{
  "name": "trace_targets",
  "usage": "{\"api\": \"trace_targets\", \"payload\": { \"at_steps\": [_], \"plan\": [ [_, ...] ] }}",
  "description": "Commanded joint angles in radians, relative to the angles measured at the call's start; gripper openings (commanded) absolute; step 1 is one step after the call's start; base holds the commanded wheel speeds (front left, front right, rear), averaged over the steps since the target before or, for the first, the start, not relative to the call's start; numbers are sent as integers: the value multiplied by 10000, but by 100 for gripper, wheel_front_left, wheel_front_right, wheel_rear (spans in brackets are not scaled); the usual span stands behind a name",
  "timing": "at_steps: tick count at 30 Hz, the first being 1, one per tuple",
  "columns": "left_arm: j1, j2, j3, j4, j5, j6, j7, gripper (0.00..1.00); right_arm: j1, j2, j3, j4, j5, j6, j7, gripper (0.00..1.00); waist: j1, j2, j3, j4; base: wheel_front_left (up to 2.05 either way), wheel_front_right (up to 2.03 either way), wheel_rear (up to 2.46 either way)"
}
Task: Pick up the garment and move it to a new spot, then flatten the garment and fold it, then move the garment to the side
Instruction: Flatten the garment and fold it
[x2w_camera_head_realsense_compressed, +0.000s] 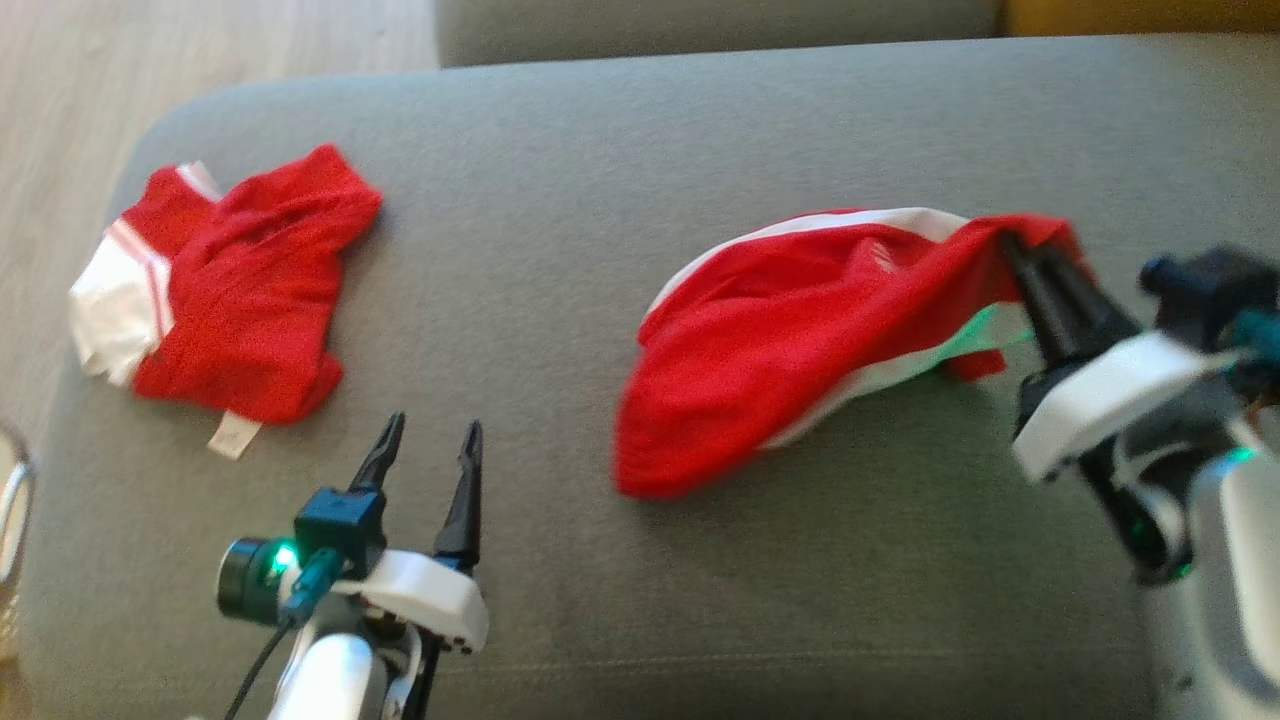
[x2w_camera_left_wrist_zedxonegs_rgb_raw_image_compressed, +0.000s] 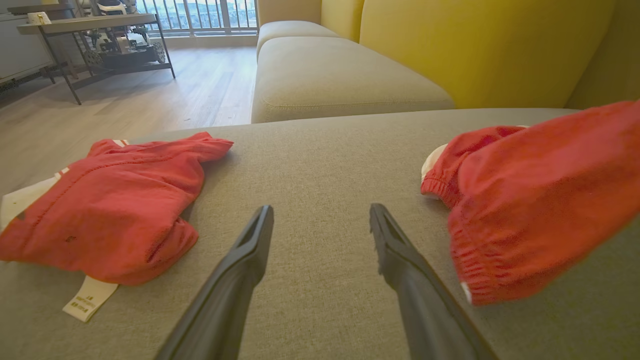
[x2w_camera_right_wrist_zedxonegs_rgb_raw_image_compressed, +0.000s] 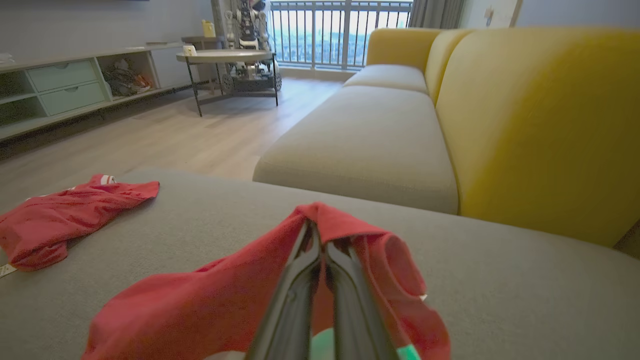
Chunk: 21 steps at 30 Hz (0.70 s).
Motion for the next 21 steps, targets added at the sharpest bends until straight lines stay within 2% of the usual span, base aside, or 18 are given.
{"api": "trace_targets", "payload": {
  "at_steps": [1, 5, 9, 11, 17, 18, 19, 21],
  "plan": [
    [-611, -9, 246, -297, 96, -5, -122, 100, -808, -85, -17, -39, 153, -4, 388, 0, 1, 0, 369, 485, 0, 0, 0],
    [-908, -68, 71, -254, 182, -51, -122, 100, -2012, -571, -388, 1576, 184, -4, 1459, 0, 1, 0, 888, 1197, 0, 0, 0],
    [-1147, -120, -79, -196, 180, -89, -122, 100, -3285, -1032, -420, 3539, 219, -4, 1991, 0, 1, 0, 1374, 1878, 0, 0, 0],
    [-1260, -143, -179, -180, 174, -99, -122, 100, -3918, -1306, -393, 4452, -6, -4, 1972, 0, 1, 0, 1622, 2210, 0, 0, 0],
    [-1510, -189, -448, -181, 28, -68, -122, 100, -5566, -1386, -705, 7167, -401, -4, 1388, 0, 1, 0, 2195, 2850, 0, 0, 0],
    [-1535, -193, -478, -179, -2, -57, -122, 100, -5745, -1394, -630, 7560, -566, -4, 1173, 60, 1, 0, 2240, 2892, 0, 0, 0],
    [-1549, -196, -500, -180, -27, -45, -122, 100, -5890, -1356, -607, 7979, -654, -4, 995, 100, 1, 0, 2262, 2912, 0, 0, 0],
    [-1554, -199, -527, -180, -55, -16, -122, 100, -6118, -1306, -533, 8732, -919, -4, 664, 100, 1, 0, 2290, 2910, 0, 0, 0]
  ]
}}
